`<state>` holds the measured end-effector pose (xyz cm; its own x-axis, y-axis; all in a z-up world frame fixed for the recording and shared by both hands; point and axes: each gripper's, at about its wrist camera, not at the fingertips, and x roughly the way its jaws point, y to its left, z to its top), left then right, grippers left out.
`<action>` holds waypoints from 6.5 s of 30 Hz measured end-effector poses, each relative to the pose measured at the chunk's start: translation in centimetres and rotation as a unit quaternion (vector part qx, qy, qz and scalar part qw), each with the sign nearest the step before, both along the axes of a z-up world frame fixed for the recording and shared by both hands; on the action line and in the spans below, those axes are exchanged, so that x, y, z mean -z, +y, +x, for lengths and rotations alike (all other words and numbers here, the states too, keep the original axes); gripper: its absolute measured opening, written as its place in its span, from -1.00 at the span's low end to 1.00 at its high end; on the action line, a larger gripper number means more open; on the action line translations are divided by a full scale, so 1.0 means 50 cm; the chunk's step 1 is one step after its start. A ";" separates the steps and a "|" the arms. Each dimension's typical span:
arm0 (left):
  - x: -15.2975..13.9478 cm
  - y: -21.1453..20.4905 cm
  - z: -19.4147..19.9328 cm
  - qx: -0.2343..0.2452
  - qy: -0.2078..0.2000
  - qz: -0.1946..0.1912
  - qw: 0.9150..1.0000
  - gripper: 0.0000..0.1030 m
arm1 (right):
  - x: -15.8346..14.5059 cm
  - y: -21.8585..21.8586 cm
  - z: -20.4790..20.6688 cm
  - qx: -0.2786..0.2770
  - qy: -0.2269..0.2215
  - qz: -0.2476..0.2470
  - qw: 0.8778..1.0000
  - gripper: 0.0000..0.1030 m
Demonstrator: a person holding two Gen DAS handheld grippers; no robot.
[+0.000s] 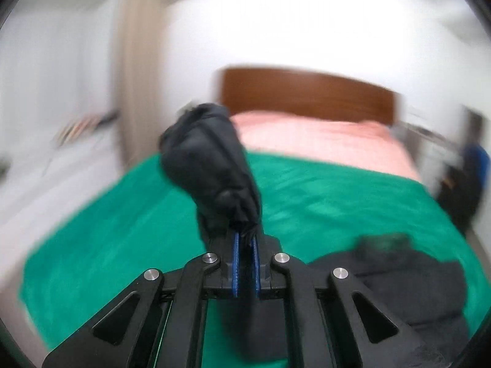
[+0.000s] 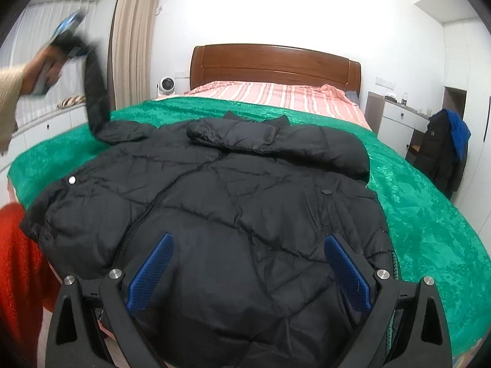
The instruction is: Fold large clothes
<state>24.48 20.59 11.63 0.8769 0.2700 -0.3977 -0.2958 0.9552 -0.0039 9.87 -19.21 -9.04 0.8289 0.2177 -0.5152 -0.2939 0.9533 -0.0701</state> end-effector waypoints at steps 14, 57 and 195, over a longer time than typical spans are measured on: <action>0.313 -0.608 0.172 0.269 0.182 0.141 0.935 0.77 | -0.012 -0.070 -0.008 0.036 -0.001 0.041 0.998 0.90; 0.437 -0.232 -0.273 0.098 0.264 -0.025 0.959 0.77 | 0.006 -0.051 0.009 0.016 0.021 0.034 0.999 0.90; 0.486 -0.145 -0.508 0.190 0.389 -0.205 0.878 -0.74 | 0.053 -0.266 -0.052 0.041 0.383 0.182 0.905 -0.54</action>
